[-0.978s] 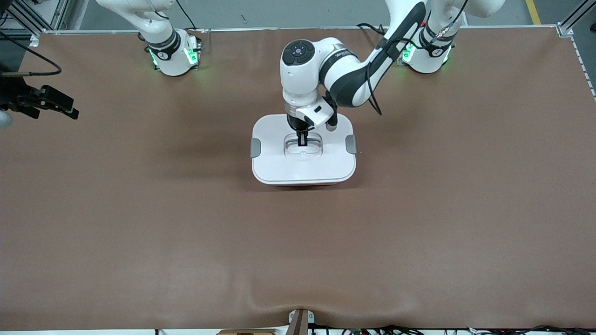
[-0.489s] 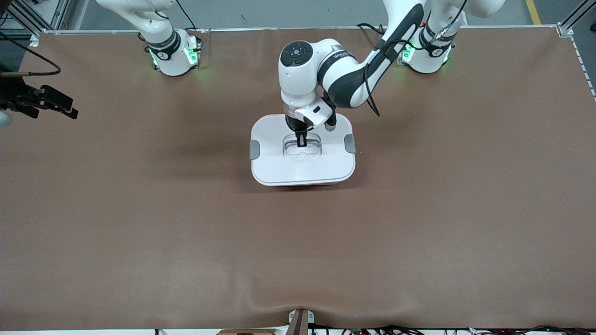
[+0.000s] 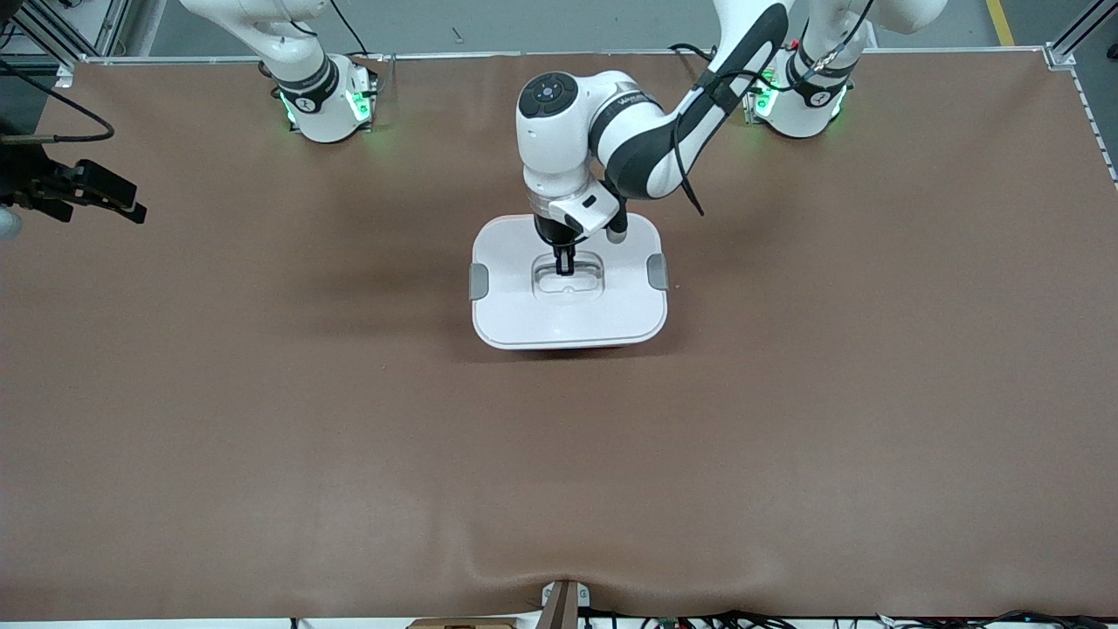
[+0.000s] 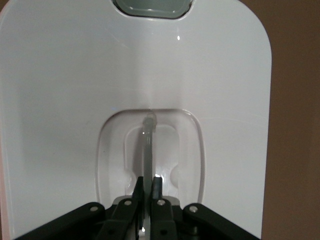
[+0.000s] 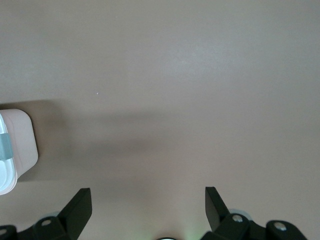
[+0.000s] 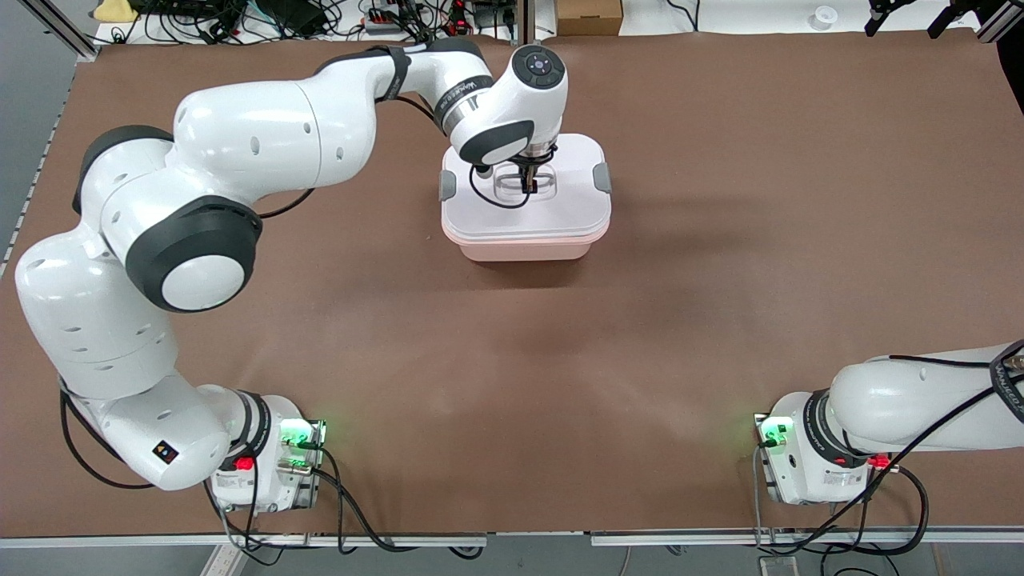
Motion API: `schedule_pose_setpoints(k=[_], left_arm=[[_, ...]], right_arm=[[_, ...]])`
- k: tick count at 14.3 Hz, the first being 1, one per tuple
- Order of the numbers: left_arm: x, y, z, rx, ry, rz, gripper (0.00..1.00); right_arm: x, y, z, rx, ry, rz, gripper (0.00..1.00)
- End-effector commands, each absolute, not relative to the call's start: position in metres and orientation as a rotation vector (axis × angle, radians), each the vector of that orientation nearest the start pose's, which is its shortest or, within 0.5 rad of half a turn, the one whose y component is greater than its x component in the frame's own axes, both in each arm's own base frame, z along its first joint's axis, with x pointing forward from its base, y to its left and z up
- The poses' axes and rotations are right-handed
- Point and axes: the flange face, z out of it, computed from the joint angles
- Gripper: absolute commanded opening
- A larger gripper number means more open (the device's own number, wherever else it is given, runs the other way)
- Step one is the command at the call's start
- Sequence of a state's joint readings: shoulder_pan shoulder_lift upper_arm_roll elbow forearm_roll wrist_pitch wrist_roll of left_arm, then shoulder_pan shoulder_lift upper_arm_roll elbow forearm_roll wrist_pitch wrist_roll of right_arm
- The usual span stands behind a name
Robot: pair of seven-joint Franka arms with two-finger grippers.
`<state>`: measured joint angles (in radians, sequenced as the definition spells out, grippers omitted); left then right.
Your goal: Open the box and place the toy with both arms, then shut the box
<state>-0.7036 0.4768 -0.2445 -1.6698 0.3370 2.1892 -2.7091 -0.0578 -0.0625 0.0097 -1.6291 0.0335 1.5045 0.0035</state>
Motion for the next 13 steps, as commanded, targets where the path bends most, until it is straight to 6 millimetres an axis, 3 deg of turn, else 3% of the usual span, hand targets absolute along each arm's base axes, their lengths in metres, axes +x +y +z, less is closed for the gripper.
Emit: schedule_pose_setpoints(k=[1,5,6,7,8,9,13], left_arm=[[0.417,-0.535,0.328,2.105,2.187,0.265,0.00],[0.417,-0.534,0.334,2.106,2.184,0.269,0.00],[0.417,-0.534,0.334,2.114,2.176,0.270,0.09],[0.420,-0.534,0.339,2.114,2.166,0.270,0.32],[0.422,-0.535,0.342,2.107,2.165,0.268,0.59],[0.422,-0.537,0.345,2.098,2.166,0.263,0.97],[0.431,-0.534,0.373,2.078,2.189,0.292,1.00]], right_arm=[[0.525,-0.024,0.632,-3.116,0.063,0.090,1.00],[0.526,-0.021,0.632,-3.117,0.056,0.090,1.00],[0.526,-0.021,0.632,-3.117,0.056,0.090,1.00],[0.525,-0.021,0.633,-3.117,0.058,0.088,1.00],[0.525,-0.021,0.633,-3.117,0.056,0.088,1.00],[0.525,-0.021,0.633,-3.117,0.058,0.090,1.00],[0.525,-0.021,0.633,-3.117,0.056,0.090,1.00]])
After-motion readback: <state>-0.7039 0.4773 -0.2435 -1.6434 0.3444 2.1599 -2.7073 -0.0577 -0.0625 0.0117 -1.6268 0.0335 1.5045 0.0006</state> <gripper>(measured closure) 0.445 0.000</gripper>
